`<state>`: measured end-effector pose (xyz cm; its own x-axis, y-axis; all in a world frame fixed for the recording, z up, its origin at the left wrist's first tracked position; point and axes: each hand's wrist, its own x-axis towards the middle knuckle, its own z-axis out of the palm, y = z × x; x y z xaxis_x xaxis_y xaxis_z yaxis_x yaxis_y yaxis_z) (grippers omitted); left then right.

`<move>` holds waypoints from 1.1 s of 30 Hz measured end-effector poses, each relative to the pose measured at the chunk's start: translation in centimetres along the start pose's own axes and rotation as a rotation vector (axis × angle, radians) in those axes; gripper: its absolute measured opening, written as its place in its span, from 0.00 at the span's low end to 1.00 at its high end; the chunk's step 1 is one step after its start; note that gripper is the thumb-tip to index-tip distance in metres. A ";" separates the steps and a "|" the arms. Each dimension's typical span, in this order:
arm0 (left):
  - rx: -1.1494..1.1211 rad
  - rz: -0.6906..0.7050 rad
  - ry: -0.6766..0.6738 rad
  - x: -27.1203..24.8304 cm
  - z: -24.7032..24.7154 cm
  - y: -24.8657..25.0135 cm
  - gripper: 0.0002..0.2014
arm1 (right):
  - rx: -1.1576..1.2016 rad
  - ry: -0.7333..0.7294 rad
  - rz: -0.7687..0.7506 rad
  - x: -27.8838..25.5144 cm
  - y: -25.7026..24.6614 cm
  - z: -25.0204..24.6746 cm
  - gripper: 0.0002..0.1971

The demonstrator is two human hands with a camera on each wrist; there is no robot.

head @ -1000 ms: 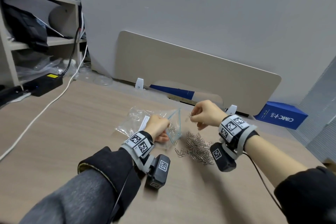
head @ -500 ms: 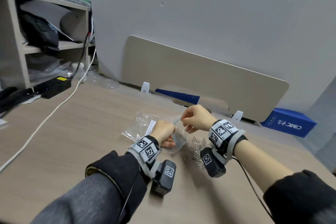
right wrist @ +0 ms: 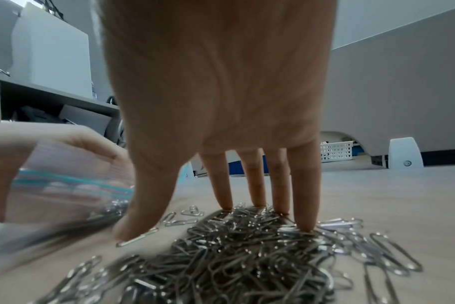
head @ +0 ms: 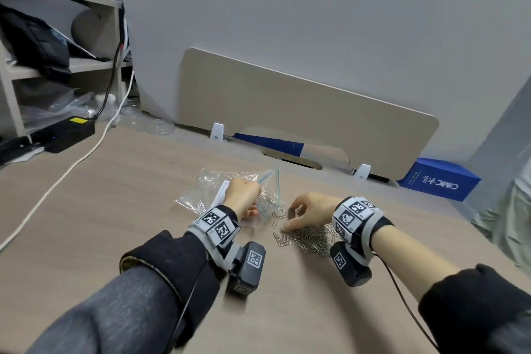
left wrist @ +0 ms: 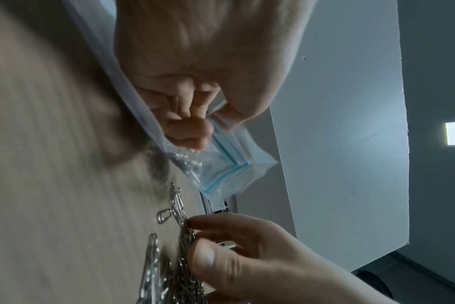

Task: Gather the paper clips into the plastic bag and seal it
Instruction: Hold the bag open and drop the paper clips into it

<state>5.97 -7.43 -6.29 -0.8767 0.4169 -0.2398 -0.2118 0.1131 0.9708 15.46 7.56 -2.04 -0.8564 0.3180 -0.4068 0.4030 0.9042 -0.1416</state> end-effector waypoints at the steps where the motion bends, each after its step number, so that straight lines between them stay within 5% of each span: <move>1: -0.005 -0.002 -0.008 -0.1 0.0 0.0 0.06 | -0.010 -0.014 -0.009 -0.1 0.1 0.0 0.34; 5: -0.018 -0.016 -0.058 -0.4 -0.1 0.1 0.09 | -0.203 0.008 -0.071 -0.7 0.6 0.3 0.41; 11: 0.000 -0.022 -0.048 -0.5 -0.1 0.1 0.09 | -0.114 0.177 -0.147 -0.4 1.3 0.9 0.17; 20: 0.007 -0.022 -0.071 -0.6 -0.1 0.1 0.07 | -0.110 0.253 -0.142 0.2 1.4 1.2 0.11; 33: 0.042 -0.028 -0.092 -0.5 0.3 0.0 0.04 | 0.467 0.355 -0.247 -1.1 -0.4 -4.5 0.02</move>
<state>6.51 -7.39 -6.14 -0.8268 0.4940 -0.2689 -0.2160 0.1625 0.9628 14.79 8.12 2.55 -0.9646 0.2638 0.0003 0.2101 0.7687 -0.6041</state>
